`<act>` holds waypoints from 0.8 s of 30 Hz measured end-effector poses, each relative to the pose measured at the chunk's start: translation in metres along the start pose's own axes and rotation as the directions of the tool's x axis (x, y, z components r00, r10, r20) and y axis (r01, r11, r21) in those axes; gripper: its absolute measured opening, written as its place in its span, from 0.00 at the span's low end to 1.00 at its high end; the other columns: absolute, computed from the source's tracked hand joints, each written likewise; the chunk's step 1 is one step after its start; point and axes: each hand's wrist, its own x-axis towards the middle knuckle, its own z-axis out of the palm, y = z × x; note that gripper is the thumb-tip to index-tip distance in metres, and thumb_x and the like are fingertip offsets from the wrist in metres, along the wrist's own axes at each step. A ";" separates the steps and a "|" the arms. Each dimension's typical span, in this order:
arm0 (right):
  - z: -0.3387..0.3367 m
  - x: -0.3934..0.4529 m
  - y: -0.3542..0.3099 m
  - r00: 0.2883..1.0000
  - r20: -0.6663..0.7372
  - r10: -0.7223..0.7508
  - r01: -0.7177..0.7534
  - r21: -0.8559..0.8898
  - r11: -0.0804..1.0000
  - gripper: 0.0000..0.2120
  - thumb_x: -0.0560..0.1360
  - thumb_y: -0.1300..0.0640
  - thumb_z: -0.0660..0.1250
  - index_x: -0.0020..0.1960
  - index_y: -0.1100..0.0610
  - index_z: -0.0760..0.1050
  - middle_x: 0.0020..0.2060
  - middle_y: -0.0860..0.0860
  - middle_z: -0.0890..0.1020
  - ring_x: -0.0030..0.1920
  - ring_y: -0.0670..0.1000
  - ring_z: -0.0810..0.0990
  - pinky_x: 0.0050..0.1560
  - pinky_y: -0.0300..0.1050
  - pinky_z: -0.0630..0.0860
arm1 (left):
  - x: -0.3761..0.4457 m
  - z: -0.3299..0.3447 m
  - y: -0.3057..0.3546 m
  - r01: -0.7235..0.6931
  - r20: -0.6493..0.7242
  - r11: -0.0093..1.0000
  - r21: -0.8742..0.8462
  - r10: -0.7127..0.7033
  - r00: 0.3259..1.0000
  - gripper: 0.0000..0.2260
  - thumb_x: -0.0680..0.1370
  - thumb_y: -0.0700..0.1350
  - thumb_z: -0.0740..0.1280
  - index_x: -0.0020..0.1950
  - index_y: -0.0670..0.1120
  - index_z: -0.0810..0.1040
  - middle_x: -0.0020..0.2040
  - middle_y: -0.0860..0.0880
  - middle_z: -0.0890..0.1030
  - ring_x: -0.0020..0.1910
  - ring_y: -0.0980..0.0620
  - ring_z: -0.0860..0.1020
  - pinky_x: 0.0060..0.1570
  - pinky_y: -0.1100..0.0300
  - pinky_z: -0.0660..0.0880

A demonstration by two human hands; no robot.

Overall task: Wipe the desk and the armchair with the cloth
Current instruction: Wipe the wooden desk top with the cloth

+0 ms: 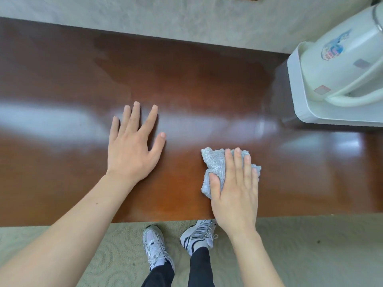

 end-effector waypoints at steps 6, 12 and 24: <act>-0.038 0.156 0.058 0.994 -0.037 0.102 -0.102 0.017 0.995 0.29 0.84 0.44 0.48 0.82 0.54 0.50 0.81 0.53 0.53 0.81 0.54 0.47 0.80 0.56 0.46 | 0.018 0.033 0.098 -0.190 0.048 0.981 0.037 0.188 0.981 0.32 0.81 0.65 0.43 0.83 0.55 0.53 0.84 0.42 0.48 0.82 0.43 0.43 0.80 0.45 0.44; -0.044 0.154 0.076 0.998 -0.036 0.050 -0.050 -0.010 0.999 0.29 0.84 0.44 0.48 0.81 0.56 0.51 0.81 0.54 0.54 0.81 0.54 0.48 0.79 0.56 0.48 | 0.034 0.060 0.146 -0.149 0.132 0.977 0.152 0.130 0.983 0.33 0.81 0.65 0.38 0.84 0.54 0.42 0.83 0.43 0.39 0.81 0.42 0.36 0.79 0.42 0.41; -0.040 0.145 0.092 0.998 -0.003 -0.057 0.057 -0.022 0.998 0.31 0.82 0.43 0.45 0.82 0.55 0.51 0.81 0.52 0.52 0.81 0.53 0.46 0.80 0.55 0.48 | 0.036 0.065 0.152 -0.150 0.120 0.962 0.227 0.125 0.985 0.33 0.82 0.63 0.48 0.84 0.50 0.53 0.83 0.39 0.51 0.82 0.37 0.49 0.78 0.37 0.52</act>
